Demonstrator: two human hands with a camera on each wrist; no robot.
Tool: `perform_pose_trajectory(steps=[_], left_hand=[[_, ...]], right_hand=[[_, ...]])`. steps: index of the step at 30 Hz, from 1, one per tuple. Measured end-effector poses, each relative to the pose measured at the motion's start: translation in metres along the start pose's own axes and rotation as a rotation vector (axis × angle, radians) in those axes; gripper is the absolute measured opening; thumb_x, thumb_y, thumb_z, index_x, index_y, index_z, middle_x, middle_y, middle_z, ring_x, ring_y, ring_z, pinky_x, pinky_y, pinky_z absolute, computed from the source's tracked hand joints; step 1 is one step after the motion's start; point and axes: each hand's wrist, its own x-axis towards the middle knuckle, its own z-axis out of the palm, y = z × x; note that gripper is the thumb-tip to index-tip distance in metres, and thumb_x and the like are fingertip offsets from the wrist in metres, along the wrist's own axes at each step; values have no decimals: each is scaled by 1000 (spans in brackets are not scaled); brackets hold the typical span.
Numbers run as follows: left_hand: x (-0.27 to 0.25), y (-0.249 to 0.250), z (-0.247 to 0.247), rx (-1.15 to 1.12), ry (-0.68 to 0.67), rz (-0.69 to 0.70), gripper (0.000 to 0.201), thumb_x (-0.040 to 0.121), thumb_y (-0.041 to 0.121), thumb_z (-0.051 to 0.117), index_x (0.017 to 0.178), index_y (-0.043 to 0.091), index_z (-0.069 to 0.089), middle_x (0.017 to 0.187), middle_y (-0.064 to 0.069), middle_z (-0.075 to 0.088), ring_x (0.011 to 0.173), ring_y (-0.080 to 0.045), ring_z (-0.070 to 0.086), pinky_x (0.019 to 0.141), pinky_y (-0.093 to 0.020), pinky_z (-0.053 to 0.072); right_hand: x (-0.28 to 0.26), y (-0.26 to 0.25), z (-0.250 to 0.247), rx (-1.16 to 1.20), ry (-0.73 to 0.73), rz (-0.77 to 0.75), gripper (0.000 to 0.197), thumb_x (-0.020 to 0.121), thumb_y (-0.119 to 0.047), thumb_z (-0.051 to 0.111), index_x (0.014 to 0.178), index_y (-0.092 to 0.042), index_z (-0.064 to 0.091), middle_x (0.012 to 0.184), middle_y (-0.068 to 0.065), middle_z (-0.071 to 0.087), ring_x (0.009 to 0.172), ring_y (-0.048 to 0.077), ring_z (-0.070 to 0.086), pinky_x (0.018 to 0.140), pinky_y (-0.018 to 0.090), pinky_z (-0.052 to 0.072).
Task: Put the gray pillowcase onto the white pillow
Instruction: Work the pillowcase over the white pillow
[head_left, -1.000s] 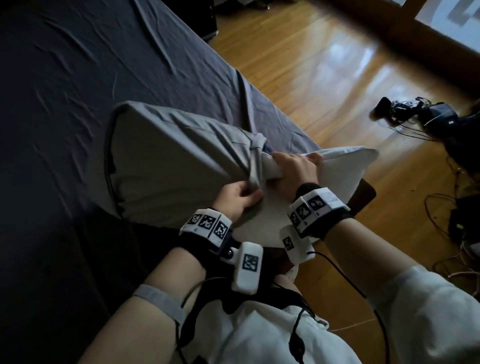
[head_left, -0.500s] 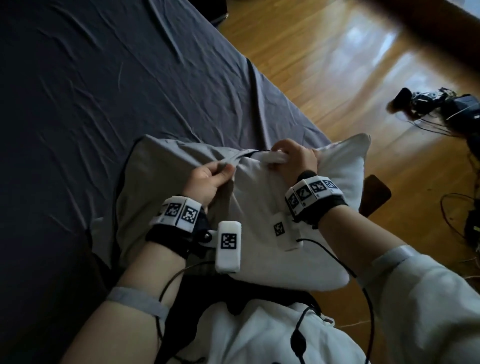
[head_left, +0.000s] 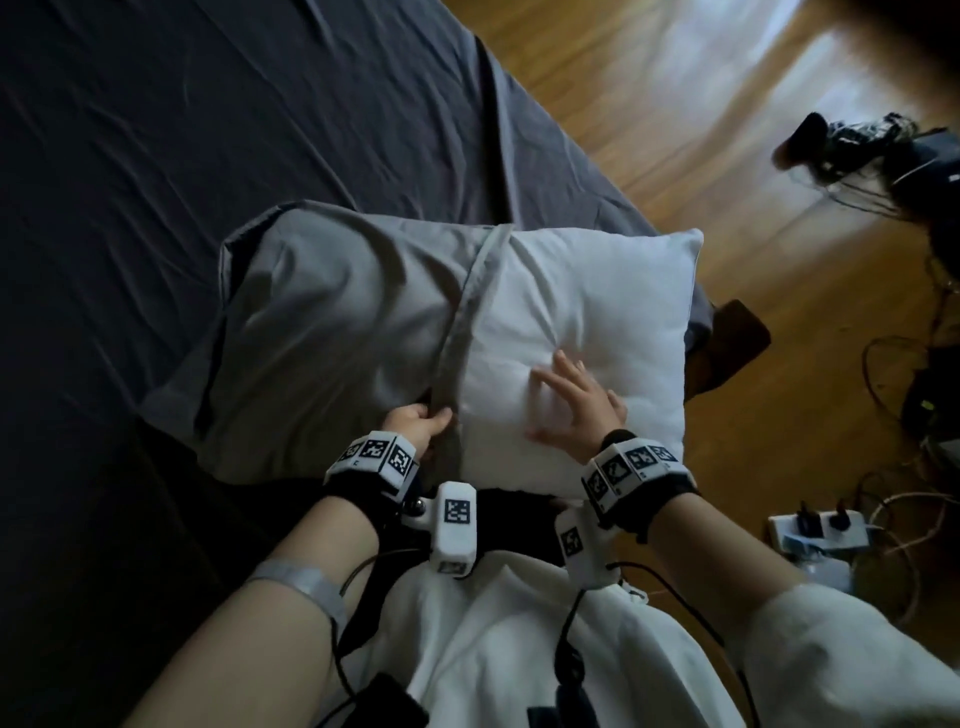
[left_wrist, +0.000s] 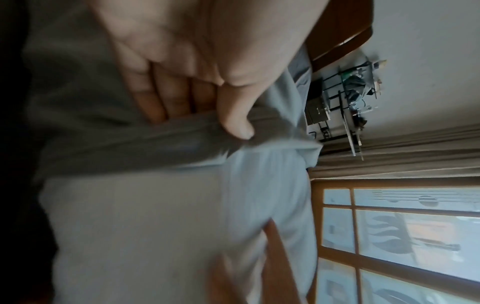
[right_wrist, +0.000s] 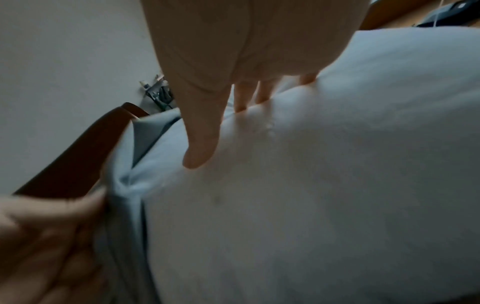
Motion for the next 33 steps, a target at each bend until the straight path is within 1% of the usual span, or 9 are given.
perform_pose_trajectory(steps=[2, 5, 8, 12, 15, 18, 23, 29, 33], left_hand=[[-7, 5, 29, 66, -119, 55, 19, 91, 13, 54, 104, 1, 61, 86, -12, 61, 84, -21, 57, 73, -29, 46], [-17, 17, 64, 104, -342, 76, 10, 92, 16, 51, 96, 11, 60, 79, -8, 61, 75, -21, 56, 82, -32, 46], [-9, 14, 57, 129, -309, 46, 24, 91, 21, 55, 110, 8, 60, 90, -14, 65, 83, -23, 59, 87, -35, 48], [-4, -18, 31, 100, -165, -6, 21, 90, 25, 56, 92, 5, 65, 59, 6, 68, 62, -10, 63, 60, -15, 51], [-1, -50, 19, 95, 16, -179, 46, 88, 36, 56, 107, -6, 64, 100, -15, 69, 93, -29, 64, 83, -30, 50], [0, -65, 11, 148, 100, -279, 62, 89, 44, 52, 128, -5, 50, 135, -20, 49, 121, -31, 50, 106, -35, 36], [1, -38, 18, -111, 168, -26, 45, 95, 29, 45, 124, -5, 52, 134, -20, 51, 125, -33, 48, 111, -40, 32], [-12, 32, 18, -568, 106, 317, 29, 91, 6, 50, 116, 21, 51, 122, -12, 55, 125, -31, 47, 110, -43, 35], [-16, 67, 11, -470, 105, 406, 38, 75, 5, 70, 98, 32, 56, 120, -9, 59, 118, -27, 54, 105, -41, 41]], right_hand=[[3, -4, 11, -56, -59, -12, 83, 72, -36, 74, 141, -41, 27, 156, -14, 9, 145, 12, 5, 115, 48, 5], [12, -7, 12, -90, -76, -4, 67, 86, -25, 57, 144, -32, 25, 156, -10, 10, 145, 18, 5, 114, 52, 2], [16, 4, -5, -91, -152, -47, 83, 77, -32, 71, 144, -34, 22, 156, -12, 9, 145, 15, 7, 115, 48, 10], [9, 9, -6, -139, -151, -126, 97, 68, -34, 78, 143, -41, 17, 156, -16, 5, 145, 11, 3, 114, 44, 9], [0, 12, 3, -97, -90, -109, 99, 67, -31, 79, 143, -41, 16, 156, -16, 1, 145, 11, -1, 116, 45, 4], [-7, 12, 6, -103, -74, -106, 102, 67, -30, 79, 144, -41, 12, 156, -15, -3, 145, 12, -5, 116, 44, 1], [-14, 2, -7, -113, 26, -89, 104, 66, -37, 78, 145, -40, 10, 157, -10, -8, 144, 15, -10, 116, 45, -4], [-10, -11, -28, -207, 282, -106, 106, 63, -41, 78, 142, -46, 8, 156, -8, -9, 144, 16, -12, 112, 46, -11], [9, -21, -50, -217, 446, -97, 92, 65, -37, 75, 141, -43, 23, 153, 0, 18, 143, 24, 8, 112, 49, -2]])
